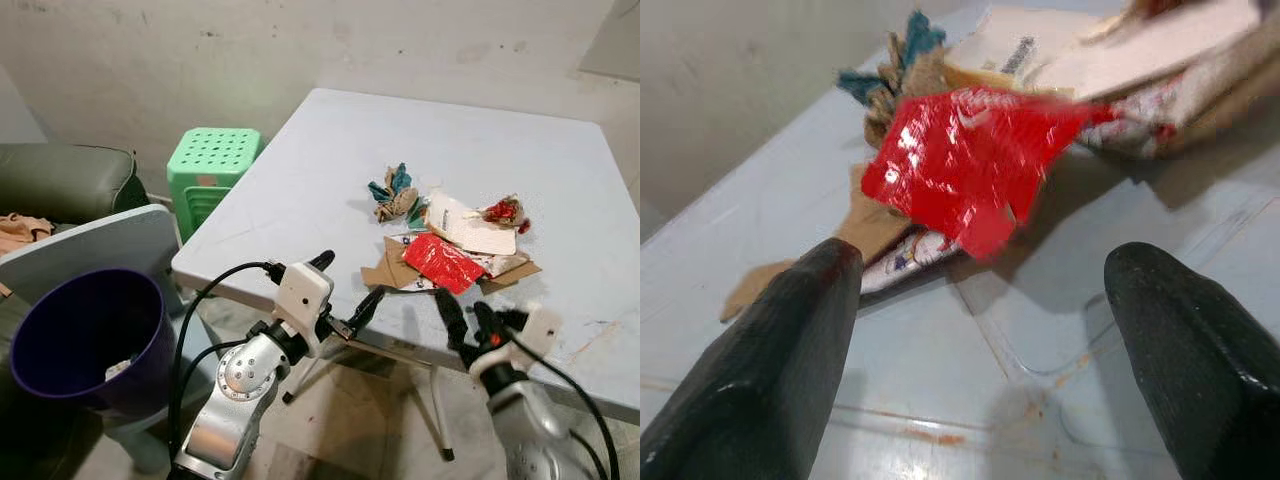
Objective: Picking trash to rubbish bin
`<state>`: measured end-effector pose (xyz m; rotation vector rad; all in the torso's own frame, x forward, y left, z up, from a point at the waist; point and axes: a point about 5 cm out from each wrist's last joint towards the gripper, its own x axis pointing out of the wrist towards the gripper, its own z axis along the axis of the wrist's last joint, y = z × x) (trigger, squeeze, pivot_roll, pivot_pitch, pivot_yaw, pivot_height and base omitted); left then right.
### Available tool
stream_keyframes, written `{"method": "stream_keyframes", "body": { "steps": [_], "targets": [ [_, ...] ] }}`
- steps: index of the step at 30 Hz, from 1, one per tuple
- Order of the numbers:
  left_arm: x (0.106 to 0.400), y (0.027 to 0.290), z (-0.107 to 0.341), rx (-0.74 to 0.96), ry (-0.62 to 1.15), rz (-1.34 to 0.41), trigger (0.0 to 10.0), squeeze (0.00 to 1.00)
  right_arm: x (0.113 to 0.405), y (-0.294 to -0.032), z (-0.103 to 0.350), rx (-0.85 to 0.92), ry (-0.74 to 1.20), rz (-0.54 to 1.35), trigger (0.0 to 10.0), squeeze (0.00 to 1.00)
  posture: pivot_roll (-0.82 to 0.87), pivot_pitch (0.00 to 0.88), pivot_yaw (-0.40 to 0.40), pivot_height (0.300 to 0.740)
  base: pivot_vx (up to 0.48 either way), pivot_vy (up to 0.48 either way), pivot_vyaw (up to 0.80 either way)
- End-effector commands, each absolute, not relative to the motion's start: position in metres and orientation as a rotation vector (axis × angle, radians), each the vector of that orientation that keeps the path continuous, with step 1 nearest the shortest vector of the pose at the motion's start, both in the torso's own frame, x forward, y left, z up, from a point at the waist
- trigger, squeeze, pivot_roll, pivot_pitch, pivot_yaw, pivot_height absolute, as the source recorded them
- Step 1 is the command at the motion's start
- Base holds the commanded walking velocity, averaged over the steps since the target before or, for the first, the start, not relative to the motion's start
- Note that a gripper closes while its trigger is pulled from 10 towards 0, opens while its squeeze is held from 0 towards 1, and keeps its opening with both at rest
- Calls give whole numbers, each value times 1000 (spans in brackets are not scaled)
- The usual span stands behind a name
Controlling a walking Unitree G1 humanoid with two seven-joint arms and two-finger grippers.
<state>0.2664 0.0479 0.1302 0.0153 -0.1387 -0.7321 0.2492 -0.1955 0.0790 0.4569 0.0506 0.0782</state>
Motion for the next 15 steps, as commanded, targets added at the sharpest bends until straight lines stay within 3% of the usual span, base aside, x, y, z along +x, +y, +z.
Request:
{"method": "stream_keyframes", "body": {
  "steps": [1,15],
  "targets": [
    [267,47,135,27,-152,-734,10000,0,248,-196,87,461,7,87,10000,0,56,58,8,740,0,0,0],
    [269,47,137,31,-156,-725,10000,0,266,-188,81,505,40,94,10000,0,69,64,13,740,0,0,0]
  ]
}}
